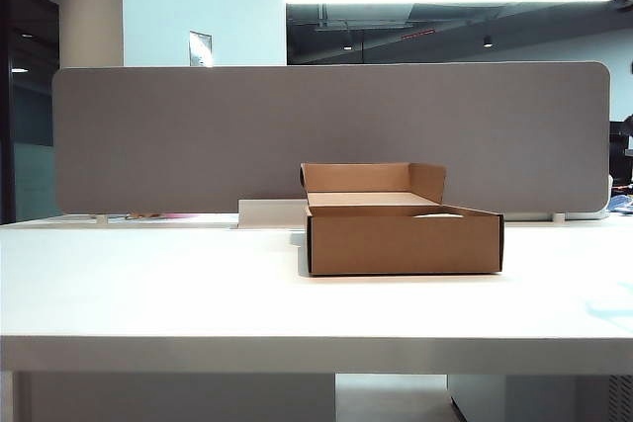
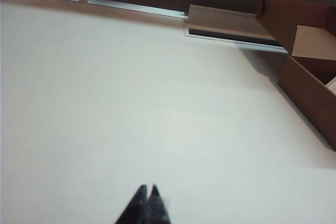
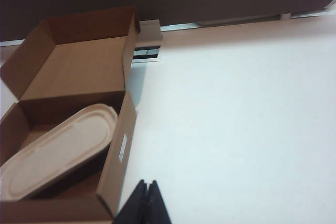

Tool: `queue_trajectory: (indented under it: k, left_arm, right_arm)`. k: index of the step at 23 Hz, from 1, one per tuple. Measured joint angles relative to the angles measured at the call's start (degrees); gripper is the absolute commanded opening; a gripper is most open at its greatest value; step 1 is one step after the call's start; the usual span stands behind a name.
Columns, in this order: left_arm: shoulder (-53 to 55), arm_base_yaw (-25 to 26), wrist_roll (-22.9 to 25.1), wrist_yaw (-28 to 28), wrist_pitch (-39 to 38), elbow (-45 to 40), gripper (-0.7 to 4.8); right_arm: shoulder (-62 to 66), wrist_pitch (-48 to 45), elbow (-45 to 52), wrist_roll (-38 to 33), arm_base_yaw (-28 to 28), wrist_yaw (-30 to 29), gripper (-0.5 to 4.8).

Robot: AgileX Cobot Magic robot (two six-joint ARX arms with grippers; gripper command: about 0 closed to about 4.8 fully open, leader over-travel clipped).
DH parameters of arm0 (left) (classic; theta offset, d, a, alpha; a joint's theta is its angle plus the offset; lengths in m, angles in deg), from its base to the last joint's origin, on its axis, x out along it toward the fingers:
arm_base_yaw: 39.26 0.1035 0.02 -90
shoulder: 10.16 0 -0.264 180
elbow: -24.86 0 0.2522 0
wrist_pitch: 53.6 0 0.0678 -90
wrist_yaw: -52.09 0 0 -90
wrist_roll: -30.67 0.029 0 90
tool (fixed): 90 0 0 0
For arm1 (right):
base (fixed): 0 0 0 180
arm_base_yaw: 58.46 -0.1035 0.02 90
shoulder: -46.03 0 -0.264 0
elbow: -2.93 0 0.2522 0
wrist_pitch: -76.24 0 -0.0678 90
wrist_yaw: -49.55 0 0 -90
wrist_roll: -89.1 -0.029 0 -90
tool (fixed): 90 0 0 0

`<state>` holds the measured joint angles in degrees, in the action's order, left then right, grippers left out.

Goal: Pick up the lid and place it into the paper box.

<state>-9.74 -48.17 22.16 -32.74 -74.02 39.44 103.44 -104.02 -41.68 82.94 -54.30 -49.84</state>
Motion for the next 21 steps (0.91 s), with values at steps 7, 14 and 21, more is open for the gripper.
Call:
queue_trajectory:
  k: [7,14,21]
  left_arm:
    - [0.0,0.02,0.0,-0.02,-0.07,0.0,-0.03]
    - [0.0,0.02,0.0,-0.22,-0.85,0.0,-0.03]
    - [0.0,0.02,0.0,-0.22,-3.21,0.0,-0.03]
  right_arm:
    - [-20.31,1.51,15.63,-2.49,-0.57,1.46,-0.03]
    - [-32.76,5.66,21.2,-2.62,-0.59,1.7,-0.03]
    - [-47.54,14.32,26.05,-2.64,-0.59,1.7,-0.03]
